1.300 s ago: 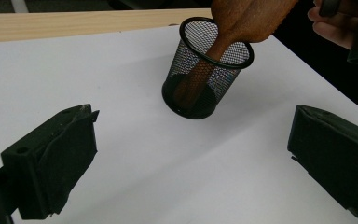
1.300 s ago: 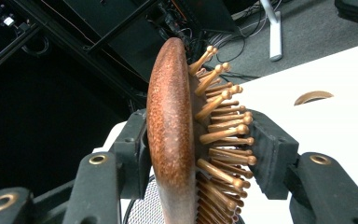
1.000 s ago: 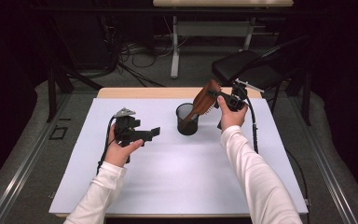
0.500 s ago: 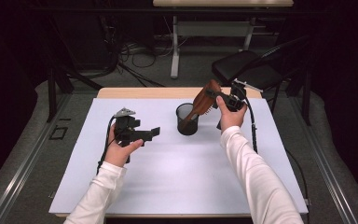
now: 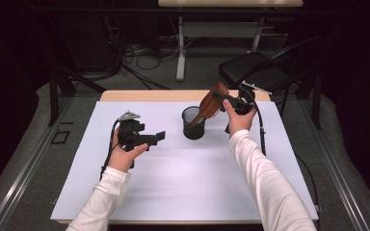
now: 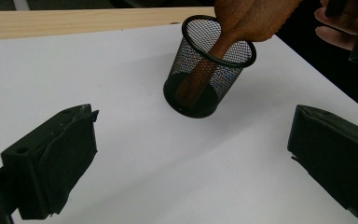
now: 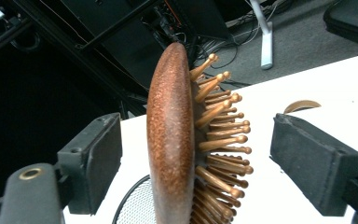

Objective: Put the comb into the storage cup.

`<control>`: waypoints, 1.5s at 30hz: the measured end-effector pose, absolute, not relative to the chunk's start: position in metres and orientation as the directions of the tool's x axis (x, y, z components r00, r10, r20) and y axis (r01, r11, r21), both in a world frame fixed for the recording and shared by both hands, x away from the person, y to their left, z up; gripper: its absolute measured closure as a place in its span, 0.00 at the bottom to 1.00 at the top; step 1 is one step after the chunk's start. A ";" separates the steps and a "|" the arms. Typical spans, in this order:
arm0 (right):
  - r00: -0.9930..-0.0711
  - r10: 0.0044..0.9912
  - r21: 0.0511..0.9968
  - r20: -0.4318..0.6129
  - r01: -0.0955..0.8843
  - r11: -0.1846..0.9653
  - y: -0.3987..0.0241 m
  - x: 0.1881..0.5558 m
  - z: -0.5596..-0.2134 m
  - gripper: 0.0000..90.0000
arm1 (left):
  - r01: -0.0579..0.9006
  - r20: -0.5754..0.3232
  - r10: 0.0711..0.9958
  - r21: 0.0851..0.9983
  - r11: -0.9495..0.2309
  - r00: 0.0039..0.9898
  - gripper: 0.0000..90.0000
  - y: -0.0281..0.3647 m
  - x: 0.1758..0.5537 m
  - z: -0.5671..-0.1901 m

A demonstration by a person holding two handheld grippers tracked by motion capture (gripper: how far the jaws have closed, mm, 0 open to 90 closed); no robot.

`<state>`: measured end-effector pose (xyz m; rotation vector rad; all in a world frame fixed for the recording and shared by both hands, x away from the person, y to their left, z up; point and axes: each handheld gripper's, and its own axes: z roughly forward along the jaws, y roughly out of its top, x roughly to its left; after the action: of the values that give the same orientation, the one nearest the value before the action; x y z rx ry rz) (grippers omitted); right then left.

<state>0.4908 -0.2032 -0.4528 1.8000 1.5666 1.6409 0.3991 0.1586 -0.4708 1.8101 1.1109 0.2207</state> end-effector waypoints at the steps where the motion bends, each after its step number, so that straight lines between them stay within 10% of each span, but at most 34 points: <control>1: -0.208 0.800 0.756 0.562 0.521 -0.396 -0.203 0.491 -0.453 0.16 | 0.590 -0.306 0.764 0.799 -0.119 0.568 0.01 0.159 0.399 -0.471; 45: -0.211 0.816 0.758 0.538 0.543 -0.360 -0.210 0.481 -0.442 0.16 | 0.602 -0.321 0.761 0.791 -0.112 0.564 0.03 0.161 0.398 -0.471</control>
<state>0.4815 -0.2104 -0.4415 1.7947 1.6092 1.5991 0.3979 0.1606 -0.4705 1.8062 1.1204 0.2013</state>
